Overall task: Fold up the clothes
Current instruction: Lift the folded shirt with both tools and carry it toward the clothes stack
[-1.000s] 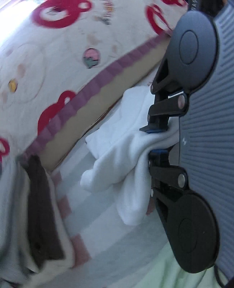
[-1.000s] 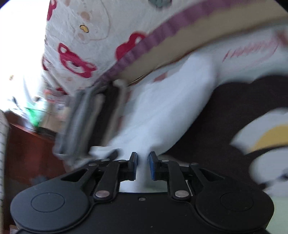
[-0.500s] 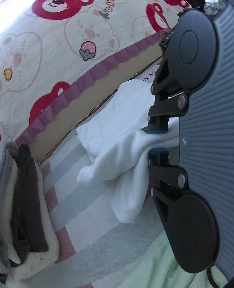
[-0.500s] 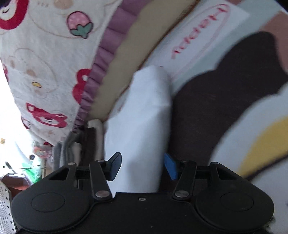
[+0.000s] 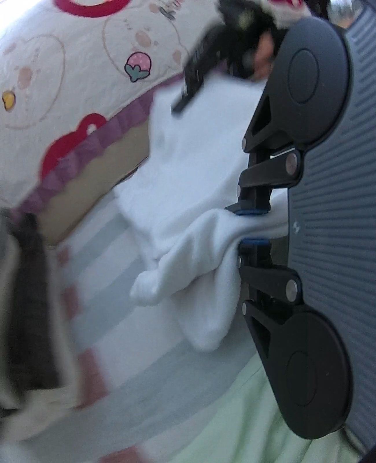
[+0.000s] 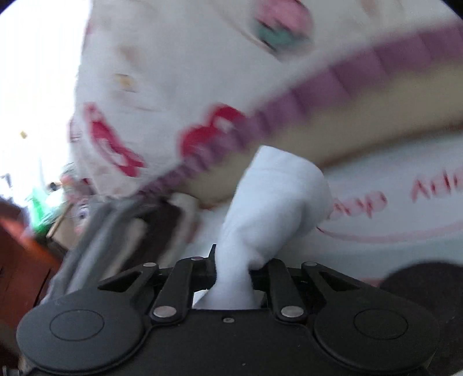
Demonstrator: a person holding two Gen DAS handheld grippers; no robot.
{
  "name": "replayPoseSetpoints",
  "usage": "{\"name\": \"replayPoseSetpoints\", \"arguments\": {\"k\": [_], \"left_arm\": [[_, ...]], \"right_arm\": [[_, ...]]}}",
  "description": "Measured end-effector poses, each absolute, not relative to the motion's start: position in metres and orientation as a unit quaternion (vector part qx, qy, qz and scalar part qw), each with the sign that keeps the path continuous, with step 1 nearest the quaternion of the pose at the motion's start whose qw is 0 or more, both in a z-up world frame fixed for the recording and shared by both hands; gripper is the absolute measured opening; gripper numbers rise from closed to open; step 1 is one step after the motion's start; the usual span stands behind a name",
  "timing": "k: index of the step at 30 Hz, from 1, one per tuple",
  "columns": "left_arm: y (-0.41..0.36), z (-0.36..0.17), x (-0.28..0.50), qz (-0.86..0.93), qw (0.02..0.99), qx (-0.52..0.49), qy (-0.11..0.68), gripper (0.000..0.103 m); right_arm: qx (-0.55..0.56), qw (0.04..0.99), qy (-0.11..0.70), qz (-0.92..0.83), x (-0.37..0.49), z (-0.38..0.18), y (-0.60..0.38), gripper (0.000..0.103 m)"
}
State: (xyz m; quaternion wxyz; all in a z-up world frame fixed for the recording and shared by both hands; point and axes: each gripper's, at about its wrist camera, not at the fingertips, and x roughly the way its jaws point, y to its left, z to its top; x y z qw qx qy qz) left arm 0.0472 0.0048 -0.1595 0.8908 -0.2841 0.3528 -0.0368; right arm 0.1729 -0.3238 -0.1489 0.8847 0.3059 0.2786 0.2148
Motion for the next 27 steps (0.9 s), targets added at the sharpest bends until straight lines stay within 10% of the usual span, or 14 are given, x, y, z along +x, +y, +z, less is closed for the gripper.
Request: {"name": "replayPoseSetpoints", "arguments": {"k": [27], "left_arm": [[0.157,0.088,-0.067,0.048,0.987,-0.127,0.090,0.013]], "right_arm": [[0.201,0.868,0.151,0.427,0.115,0.093,-0.160,0.015]]}}
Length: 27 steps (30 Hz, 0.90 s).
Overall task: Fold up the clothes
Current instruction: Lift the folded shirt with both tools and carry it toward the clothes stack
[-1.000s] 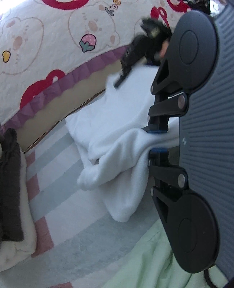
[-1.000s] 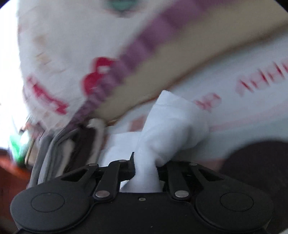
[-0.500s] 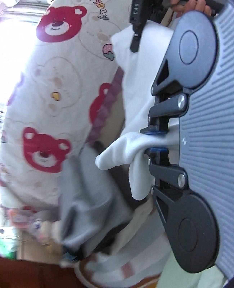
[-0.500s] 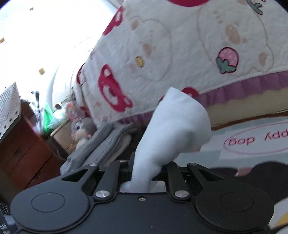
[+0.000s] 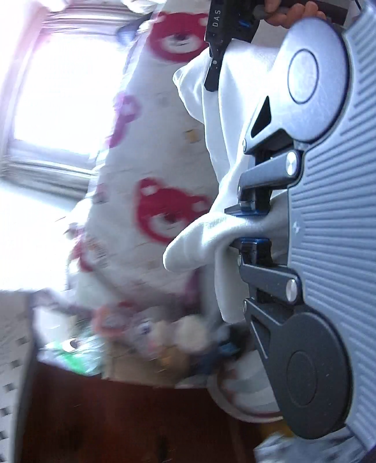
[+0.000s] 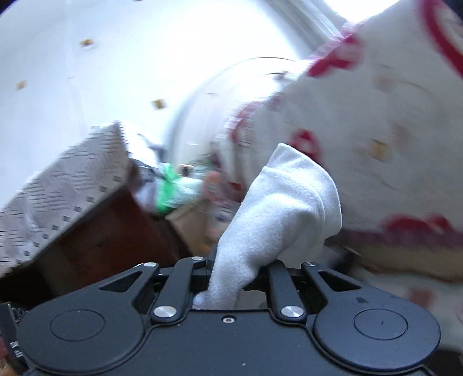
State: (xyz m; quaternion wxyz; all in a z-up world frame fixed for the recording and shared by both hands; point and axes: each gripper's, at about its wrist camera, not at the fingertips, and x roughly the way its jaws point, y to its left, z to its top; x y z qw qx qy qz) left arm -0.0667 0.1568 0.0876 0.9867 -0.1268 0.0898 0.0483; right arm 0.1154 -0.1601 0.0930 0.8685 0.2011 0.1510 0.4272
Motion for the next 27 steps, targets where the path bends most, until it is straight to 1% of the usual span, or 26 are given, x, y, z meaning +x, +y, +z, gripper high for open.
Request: {"name": "replayPoseSetpoints", "arguments": {"k": [4,8,9,10,12,13,15,17,18,20,23,24,25,26,27], "left_arm": [[0.191,0.125,-0.034,0.087,0.991,-0.081,0.061,0.013],[0.224,0.131,0.009,0.105,0.991,-0.069,0.053,0.013],[0.228,0.126,0.020,0.111,0.990,-0.070,0.057,0.013],[0.232,0.115,0.032,0.116,0.988,-0.080,0.067,0.013],[0.238,0.084,0.057,0.126,0.980,-0.117,0.100,0.013],[0.240,0.063,0.072,0.134,0.973,-0.140,0.127,0.013],[0.242,0.023,0.094,0.152,0.959,-0.163,0.175,0.013],[0.245,-0.008,0.108,0.163,0.949,-0.176,0.205,0.013],[0.246,-0.013,0.109,0.160,0.950,-0.177,0.203,0.012],[0.248,-0.019,0.108,0.151,0.952,-0.177,0.197,0.012],[0.249,-0.004,0.101,0.127,0.958,-0.190,0.173,0.012],[0.250,-0.001,0.099,0.117,0.958,-0.203,0.167,0.013],[0.251,0.000,0.098,0.110,0.956,-0.213,0.170,0.013],[0.251,-0.001,0.097,0.105,0.954,-0.221,0.176,0.013],[0.250,-0.002,0.094,0.108,0.954,-0.216,0.177,0.013]], "right_arm": [[0.186,0.852,0.151,0.466,0.177,0.125,-0.104,0.015],[0.172,0.839,0.130,0.500,0.251,0.117,-0.064,0.015],[0.159,0.841,0.125,0.501,0.266,0.107,-0.056,0.015],[0.147,0.852,0.134,0.485,0.282,0.092,-0.048,0.018],[0.138,0.858,0.198,0.452,0.313,0.054,-0.037,0.021],[0.136,0.856,0.230,0.442,0.325,0.034,-0.034,0.021],[0.124,0.857,0.268,0.422,0.337,-0.005,-0.028,0.020],[0.141,0.858,0.278,0.408,0.337,-0.030,-0.029,0.019],[0.150,0.859,0.273,0.406,0.335,-0.031,-0.031,0.017],[0.153,0.866,0.259,0.400,0.329,-0.025,-0.033,0.017],[0.173,0.877,0.239,0.378,0.325,-0.010,-0.036,0.017],[0.188,0.883,0.241,0.356,0.327,-0.005,-0.037,0.019],[0.197,0.887,0.250,0.335,0.331,-0.004,-0.037,0.026],[0.202,0.890,0.262,0.313,0.337,-0.007,-0.037,0.034],[0.208,0.888,0.284,0.295,0.344,-0.012,-0.037,0.049]]}}
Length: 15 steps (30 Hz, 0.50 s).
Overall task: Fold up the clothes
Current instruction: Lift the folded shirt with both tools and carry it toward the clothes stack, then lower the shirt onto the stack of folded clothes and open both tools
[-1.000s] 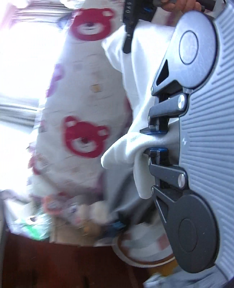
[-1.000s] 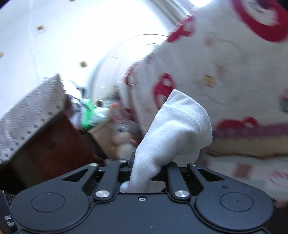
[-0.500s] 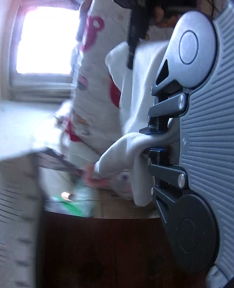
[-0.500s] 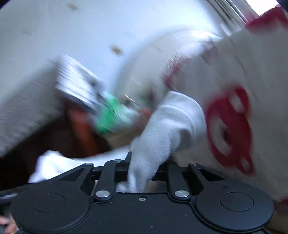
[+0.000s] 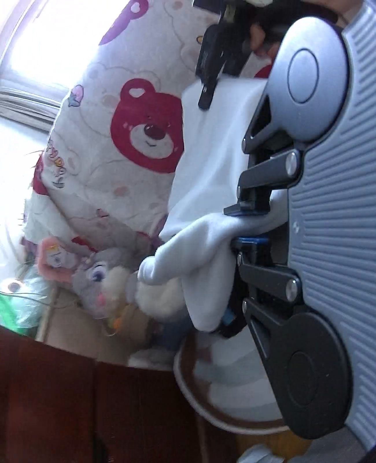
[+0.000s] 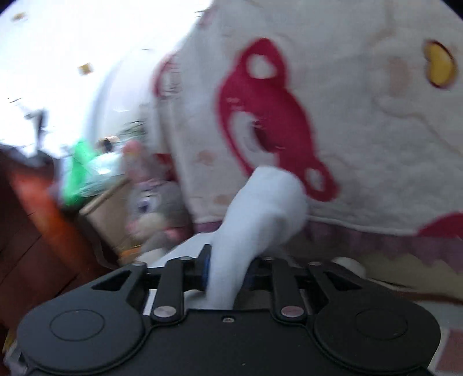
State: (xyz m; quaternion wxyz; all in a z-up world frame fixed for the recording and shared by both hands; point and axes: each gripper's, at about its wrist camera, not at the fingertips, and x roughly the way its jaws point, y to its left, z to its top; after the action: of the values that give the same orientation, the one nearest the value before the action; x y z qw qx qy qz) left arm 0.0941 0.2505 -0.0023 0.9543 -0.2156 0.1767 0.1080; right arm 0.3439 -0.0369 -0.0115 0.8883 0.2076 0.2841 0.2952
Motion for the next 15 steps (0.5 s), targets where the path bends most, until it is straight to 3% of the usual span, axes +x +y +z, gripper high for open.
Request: {"name": "replayPoseSetpoints", "arguments": {"k": [2,6,8,10,15], "left_arm": [[0.248,-0.006,0.085,0.125,0.959,-0.189,0.173,0.017],[0.249,0.000,0.054,0.175,0.964,-0.149,0.138,0.018],[0.251,0.010,0.039,0.199,0.966,-0.126,0.103,0.015],[0.252,0.022,0.036,0.185,0.973,-0.110,0.081,0.018],[0.248,0.032,0.081,0.086,0.987,-0.079,0.112,0.019]], "right_arm": [[0.249,0.860,0.343,0.283,0.359,-0.030,-0.043,0.051],[0.388,0.806,0.351,0.275,0.349,-0.059,-0.080,0.059],[0.396,0.803,0.354,0.268,0.339,-0.065,-0.094,0.060],[0.384,0.811,0.355,0.263,0.332,-0.069,-0.103,0.068],[0.355,0.852,0.295,0.248,0.312,-0.056,-0.115,0.069]]}}
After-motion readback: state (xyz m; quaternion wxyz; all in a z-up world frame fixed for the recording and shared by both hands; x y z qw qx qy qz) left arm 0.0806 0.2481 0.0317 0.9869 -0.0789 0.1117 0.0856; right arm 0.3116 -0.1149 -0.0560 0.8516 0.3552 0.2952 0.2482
